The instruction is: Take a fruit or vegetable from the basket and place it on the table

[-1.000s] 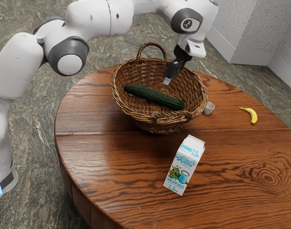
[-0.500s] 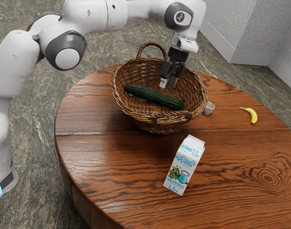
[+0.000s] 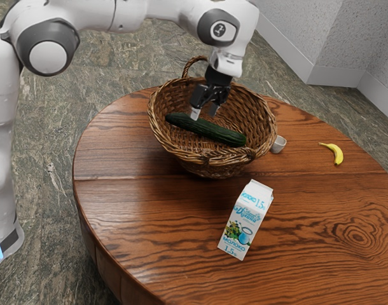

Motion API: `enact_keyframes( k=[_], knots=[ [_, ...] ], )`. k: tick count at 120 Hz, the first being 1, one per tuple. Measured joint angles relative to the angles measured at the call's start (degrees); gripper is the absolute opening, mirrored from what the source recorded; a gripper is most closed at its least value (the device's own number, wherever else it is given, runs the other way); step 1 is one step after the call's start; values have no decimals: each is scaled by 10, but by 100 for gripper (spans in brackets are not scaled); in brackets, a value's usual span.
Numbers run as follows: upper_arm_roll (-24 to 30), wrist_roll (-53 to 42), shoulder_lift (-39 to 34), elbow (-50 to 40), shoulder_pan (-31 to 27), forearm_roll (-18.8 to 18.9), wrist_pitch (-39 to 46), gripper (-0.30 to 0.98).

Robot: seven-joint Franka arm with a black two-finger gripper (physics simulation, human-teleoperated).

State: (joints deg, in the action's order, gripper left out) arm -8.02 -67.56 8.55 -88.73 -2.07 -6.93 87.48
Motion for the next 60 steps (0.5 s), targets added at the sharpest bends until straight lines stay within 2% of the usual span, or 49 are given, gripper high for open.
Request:
enact_keyframes(
  k=[52,60],
  knots=[
    [-1,-8,36,-12,5,15,75,68],
    [-1,-8,37,-18,5,14,84,60]
  ],
)
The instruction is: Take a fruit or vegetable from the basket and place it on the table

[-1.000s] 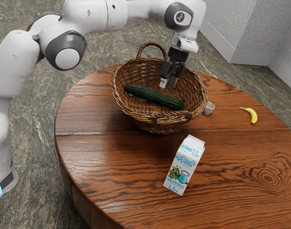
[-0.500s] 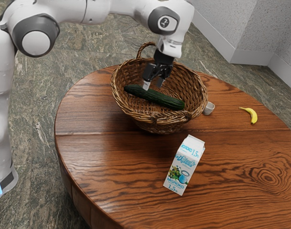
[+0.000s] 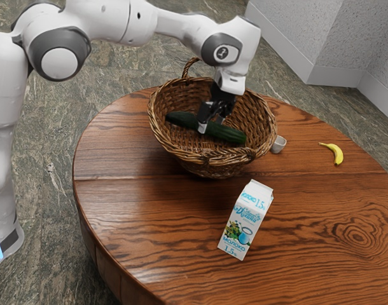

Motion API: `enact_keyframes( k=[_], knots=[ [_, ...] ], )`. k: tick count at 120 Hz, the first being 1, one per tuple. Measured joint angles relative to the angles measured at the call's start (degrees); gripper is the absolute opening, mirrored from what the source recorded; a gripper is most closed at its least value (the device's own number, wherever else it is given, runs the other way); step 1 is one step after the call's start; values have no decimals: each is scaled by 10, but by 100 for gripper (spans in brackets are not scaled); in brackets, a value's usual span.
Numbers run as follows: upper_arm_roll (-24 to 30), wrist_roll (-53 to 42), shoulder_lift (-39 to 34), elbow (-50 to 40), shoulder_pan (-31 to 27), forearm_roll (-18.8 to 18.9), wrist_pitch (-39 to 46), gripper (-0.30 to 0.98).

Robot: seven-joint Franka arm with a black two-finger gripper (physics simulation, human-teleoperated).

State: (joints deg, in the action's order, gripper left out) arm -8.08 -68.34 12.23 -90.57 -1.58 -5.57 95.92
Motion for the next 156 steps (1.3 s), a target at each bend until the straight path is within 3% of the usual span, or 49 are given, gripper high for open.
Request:
enact_keyframes(
  k=[12,35,73,90,105,123,156],
  knots=[
    [0,0,5,-6,-1,0,14,43],
    [0,0,8,-5,-4,0,27,23],
    [-12,-3,-26,41,-8,0,10,21],
    [-57,-5,-117,51,-2,13,-37,21],
    [-146,-6,-174,52,16,43,-82,20],
    [-213,-7,-168,52,-35,53,-107,20],
    [-249,-1,-86,100,-89,48,-104,19]
  ],
)
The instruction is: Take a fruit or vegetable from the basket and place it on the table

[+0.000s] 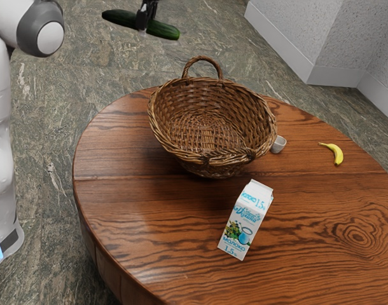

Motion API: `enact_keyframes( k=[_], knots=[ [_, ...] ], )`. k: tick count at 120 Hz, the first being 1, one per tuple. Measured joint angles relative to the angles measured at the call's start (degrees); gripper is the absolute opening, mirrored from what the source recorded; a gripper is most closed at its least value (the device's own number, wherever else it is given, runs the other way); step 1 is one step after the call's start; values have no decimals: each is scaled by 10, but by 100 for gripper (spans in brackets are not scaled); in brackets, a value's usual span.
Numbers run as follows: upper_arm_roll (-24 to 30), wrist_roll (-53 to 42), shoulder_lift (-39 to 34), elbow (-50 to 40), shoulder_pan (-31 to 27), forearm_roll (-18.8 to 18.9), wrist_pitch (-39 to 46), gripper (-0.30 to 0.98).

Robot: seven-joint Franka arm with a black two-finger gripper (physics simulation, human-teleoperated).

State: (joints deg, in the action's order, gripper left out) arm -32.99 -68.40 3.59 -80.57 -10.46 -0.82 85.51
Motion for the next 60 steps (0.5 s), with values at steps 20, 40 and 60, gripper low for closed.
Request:
enact_keyframes(
  k=[20,40,60],
  knots=[
    [-2,15,30,1,-50,-21,40,18],
    [4,28,53,1,-49,-54,64,18],
    [7,38,61,1,-46,-71,76,18]
  ],
)
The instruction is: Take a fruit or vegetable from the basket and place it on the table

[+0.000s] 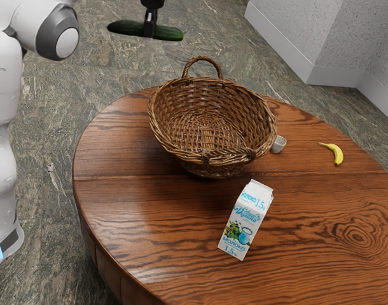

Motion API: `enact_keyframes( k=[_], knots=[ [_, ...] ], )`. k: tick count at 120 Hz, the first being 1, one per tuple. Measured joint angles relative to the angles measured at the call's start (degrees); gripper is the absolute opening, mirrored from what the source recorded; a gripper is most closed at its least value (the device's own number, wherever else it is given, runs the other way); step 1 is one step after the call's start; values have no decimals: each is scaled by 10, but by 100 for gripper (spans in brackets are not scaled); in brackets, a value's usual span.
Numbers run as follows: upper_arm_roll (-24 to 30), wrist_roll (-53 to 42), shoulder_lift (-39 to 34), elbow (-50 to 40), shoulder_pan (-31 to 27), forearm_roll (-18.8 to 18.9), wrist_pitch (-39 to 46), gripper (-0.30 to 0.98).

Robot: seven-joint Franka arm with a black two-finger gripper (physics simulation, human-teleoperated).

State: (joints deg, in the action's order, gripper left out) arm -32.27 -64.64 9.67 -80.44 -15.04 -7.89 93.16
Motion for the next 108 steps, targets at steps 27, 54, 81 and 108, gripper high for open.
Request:
enact_keyframes(
  k=[27,54,81,108],
  knots=[
    [3,10,4,1,1,-8,8,18],
    [17,14,12,1,5,-12,20,57],
    [20,15,12,1,5,-12,25,66],
    [30,-13,3,4,75,-6,-16,68]
  ],
)
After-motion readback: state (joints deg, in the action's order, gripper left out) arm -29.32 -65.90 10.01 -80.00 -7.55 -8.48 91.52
